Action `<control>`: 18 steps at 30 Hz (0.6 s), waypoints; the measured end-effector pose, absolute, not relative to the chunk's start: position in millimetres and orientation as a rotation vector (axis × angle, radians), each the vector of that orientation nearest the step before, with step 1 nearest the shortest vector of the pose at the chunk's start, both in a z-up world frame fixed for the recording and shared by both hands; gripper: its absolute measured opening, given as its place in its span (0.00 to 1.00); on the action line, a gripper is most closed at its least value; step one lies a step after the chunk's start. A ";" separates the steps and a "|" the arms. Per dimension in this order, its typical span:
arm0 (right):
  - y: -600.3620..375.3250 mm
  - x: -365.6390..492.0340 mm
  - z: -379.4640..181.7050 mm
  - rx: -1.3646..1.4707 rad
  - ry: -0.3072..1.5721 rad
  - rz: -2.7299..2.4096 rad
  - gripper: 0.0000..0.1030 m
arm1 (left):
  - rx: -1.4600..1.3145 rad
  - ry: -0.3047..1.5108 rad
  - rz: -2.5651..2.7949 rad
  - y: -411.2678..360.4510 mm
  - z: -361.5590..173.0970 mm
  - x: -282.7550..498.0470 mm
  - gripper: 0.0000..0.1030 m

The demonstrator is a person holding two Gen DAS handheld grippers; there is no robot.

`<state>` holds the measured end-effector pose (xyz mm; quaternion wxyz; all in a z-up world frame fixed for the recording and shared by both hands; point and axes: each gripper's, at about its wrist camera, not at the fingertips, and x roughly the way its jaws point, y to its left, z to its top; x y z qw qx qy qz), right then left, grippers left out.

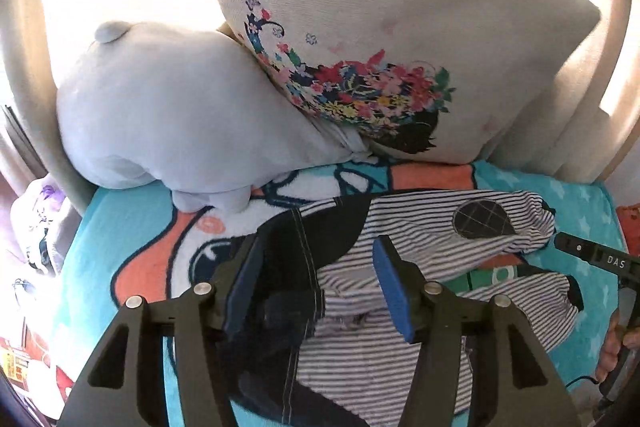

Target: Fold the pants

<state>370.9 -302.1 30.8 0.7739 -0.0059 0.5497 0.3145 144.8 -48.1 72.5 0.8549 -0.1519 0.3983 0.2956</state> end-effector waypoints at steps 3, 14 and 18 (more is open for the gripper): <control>-313.9 361.8 36.5 -0.011 1.178 0.676 0.61 | -0.313 0.823 0.626 -57.0 77.2 135.7 0.59; -328.6 359.3 53.8 -0.173 1.099 0.727 0.63 | -0.410 0.916 0.499 -31.4 66.7 131.4 0.62; -300.4 368.6 53.8 -0.283 1.067 0.795 0.63 | -0.452 0.970 0.465 -8.7 49.0 152.3 0.62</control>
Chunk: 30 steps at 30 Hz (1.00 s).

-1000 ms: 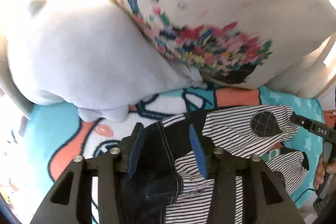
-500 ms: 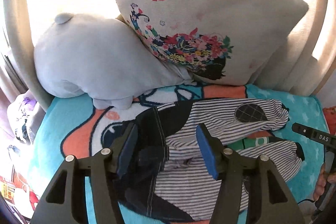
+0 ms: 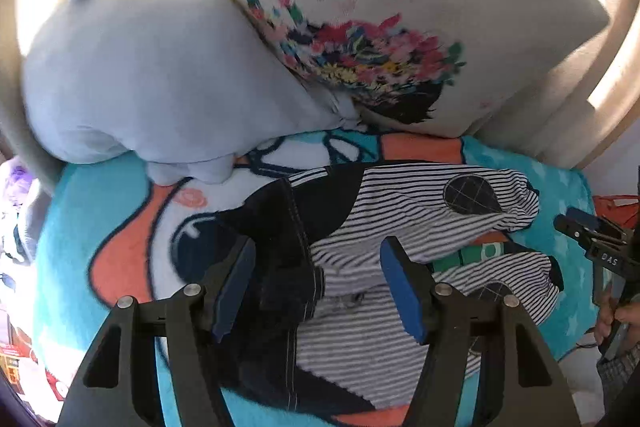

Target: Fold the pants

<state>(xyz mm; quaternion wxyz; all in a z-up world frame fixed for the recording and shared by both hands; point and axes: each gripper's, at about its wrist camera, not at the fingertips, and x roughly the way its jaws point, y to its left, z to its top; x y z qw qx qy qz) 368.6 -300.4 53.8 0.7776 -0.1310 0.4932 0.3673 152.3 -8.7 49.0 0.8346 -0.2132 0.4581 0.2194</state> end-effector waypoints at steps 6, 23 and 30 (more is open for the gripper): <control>-247.1 397.6 33.3 -0.413 1.053 0.857 0.63 | -0.427 1.053 0.378 7.0 13.9 198.3 0.62; -140.2 439.0 -43.5 -0.662 1.165 1.082 0.64 | -0.186 1.202 0.135 37.5 -49.3 282.2 0.63; -136.2 426.6 -48.1 -0.658 1.195 1.086 0.40 | -0.125 1.218 0.077 26.9 -42.7 284.8 0.07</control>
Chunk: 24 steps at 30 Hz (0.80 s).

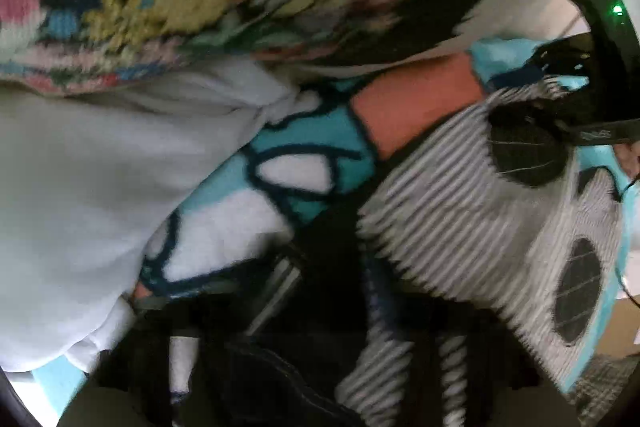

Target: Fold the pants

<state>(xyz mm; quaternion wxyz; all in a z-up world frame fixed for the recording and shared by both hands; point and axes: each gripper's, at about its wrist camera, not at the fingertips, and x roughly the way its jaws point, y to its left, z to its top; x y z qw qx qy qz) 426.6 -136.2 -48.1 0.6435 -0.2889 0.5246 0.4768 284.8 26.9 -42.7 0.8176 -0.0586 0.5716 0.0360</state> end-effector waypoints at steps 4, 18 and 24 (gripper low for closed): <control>-126.0 411.7 -45.5 -0.623 1.229 1.099 0.06 | -0.129 1.203 0.099 29.5 -33.6 281.6 0.07; -171.8 364.9 17.5 -0.370 1.167 1.099 0.05 | -0.241 0.979 0.146 -24.3 59.0 185.8 0.07; -235.6 316.9 34.0 -0.311 1.172 1.116 0.05 | -0.309 0.952 0.175 -70.4 58.1 126.4 0.07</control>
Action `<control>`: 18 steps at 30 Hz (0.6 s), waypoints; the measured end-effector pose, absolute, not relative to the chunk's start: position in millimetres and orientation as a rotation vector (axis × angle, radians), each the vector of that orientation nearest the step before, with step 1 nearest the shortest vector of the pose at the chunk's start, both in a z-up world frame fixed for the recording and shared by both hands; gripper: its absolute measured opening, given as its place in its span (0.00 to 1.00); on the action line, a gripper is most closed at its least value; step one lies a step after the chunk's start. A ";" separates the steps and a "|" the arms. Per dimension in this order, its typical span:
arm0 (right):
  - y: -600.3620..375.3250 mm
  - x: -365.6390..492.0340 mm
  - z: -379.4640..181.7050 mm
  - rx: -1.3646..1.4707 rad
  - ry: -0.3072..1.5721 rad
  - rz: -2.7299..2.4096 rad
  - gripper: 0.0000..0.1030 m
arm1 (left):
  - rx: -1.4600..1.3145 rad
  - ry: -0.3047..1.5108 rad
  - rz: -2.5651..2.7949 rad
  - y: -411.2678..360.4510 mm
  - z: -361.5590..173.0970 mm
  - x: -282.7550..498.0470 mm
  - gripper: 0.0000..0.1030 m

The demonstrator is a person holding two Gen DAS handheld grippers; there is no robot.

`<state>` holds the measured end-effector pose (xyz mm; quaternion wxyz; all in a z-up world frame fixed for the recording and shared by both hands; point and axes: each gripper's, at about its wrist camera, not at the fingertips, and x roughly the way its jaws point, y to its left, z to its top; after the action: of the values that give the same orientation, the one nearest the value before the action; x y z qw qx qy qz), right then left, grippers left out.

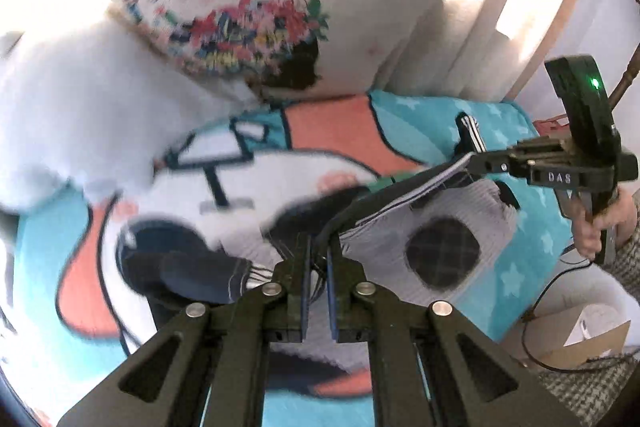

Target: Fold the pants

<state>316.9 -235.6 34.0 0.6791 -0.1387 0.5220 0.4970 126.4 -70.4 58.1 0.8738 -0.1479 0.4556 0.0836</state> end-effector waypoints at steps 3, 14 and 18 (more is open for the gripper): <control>-266.5 290.8 27.7 -0.281 1.213 1.120 0.05 | -0.374 0.979 0.182 -92.7 33.6 100.2 0.07; -336.4 254.8 -17.5 -0.179 1.326 0.995 0.30 | -0.516 1.052 0.269 -112.3 -3.3 50.5 0.13; -365.9 282.0 9.9 -0.070 1.252 0.908 0.44 | -0.549 1.019 0.326 -93.9 15.1 26.7 0.15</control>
<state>282.0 -365.9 9.9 0.7152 -0.0317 0.5652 0.4099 26.7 -93.9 15.1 0.8247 -0.2582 0.4792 0.1532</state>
